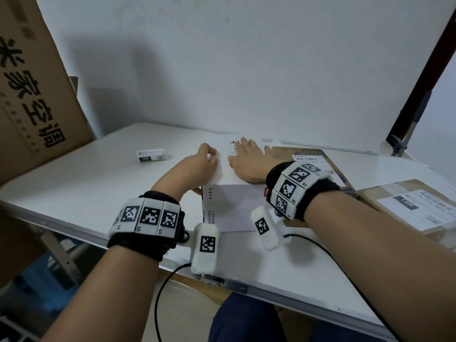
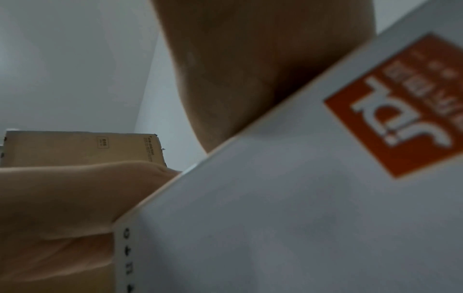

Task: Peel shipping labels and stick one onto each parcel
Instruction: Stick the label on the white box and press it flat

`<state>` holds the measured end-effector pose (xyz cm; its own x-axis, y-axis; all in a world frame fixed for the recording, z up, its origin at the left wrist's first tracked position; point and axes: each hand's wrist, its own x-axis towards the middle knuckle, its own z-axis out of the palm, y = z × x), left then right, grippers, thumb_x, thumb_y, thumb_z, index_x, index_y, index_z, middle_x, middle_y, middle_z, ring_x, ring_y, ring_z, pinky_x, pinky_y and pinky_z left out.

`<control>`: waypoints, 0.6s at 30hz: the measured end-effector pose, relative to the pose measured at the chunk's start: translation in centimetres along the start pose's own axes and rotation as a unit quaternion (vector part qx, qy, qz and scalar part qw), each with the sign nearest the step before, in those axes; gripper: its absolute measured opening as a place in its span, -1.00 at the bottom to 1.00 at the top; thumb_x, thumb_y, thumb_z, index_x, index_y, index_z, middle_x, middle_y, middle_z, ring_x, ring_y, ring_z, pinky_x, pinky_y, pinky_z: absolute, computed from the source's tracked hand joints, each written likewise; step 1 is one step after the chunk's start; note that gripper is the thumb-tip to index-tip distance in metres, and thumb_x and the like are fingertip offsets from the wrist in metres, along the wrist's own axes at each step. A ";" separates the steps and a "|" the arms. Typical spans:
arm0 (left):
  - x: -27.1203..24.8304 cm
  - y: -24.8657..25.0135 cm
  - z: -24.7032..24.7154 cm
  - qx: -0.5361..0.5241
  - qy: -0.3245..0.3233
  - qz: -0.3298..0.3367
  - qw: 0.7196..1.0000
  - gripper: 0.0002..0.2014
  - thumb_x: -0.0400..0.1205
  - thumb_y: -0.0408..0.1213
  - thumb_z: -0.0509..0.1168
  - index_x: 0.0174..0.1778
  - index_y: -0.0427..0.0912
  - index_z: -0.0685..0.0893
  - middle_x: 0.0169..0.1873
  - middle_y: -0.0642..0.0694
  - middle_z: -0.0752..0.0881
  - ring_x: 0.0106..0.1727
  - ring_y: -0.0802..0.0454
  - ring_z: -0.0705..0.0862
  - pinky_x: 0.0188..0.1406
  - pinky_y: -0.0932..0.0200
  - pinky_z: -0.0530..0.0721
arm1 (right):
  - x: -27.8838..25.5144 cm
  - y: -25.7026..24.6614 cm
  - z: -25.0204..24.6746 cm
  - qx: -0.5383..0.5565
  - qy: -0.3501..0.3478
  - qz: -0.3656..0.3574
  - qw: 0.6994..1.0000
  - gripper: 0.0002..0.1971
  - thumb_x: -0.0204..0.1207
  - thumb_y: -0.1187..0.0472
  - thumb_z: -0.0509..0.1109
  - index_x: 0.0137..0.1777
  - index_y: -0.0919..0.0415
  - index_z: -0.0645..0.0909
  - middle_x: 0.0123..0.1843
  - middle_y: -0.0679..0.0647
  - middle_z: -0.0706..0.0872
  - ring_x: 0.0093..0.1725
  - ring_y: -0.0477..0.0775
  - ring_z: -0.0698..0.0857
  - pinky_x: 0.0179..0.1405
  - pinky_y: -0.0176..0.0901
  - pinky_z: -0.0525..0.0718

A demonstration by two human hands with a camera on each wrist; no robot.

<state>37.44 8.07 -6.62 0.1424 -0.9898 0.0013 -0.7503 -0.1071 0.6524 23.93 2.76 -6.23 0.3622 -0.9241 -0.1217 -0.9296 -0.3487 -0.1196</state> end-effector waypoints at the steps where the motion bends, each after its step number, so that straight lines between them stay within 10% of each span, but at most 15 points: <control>1: 0.0 0.0 0.0 -0.001 0.000 -0.001 1.000 -0.68 0.76 -0.09 0.01 0.41 -0.07 0.38 -0.34 -0.08 0.55 -0.44 -0.05 0.64 -0.38 -0.02 0.77 | -0.2 0.0 0.0 0.001 0.000 0.000 1.000 -0.38 0.73 -0.03 -0.22 0.72 0.21 -0.22 0.75 0.06 -0.26 0.72 0.04 -0.26 0.66 0.20 -0.26; 6: 0.3 -0.2 -0.2 -0.003 -0.003 0.005 1.000 -0.69 0.77 -0.09 -0.01 0.40 -0.05 0.37 -0.19 -0.14 0.64 -0.41 0.02 0.63 -0.68 0.25 0.62 | -1.3 0.2 0.2 0.005 -0.011 0.002 1.000 -0.38 0.73 -0.05 -0.24 0.72 0.18 -0.23 0.75 0.05 -0.27 0.72 0.04 -0.27 0.65 0.20 -0.29; 18: 0.9 -0.9 0.1 -0.057 -0.010 -0.014 0.998 -0.72 0.75 0.00 0.01 0.35 0.13 0.45 -0.04 -0.18 0.66 -0.26 -0.17 0.73 -0.40 0.12 0.74 | -3.9 1.6 0.5 0.005 -0.004 -0.024 1.000 -0.36 0.73 -0.12 -0.25 0.72 0.18 -0.17 0.75 0.07 -0.24 0.72 0.06 -0.27 0.65 0.22 -0.30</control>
<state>38.15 7.26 -7.28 0.1484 -0.9884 -0.0316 -0.6678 -0.1237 0.7340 21.09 5.93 -6.42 0.4076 -0.9049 -0.1225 -0.9102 -0.3918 -0.1344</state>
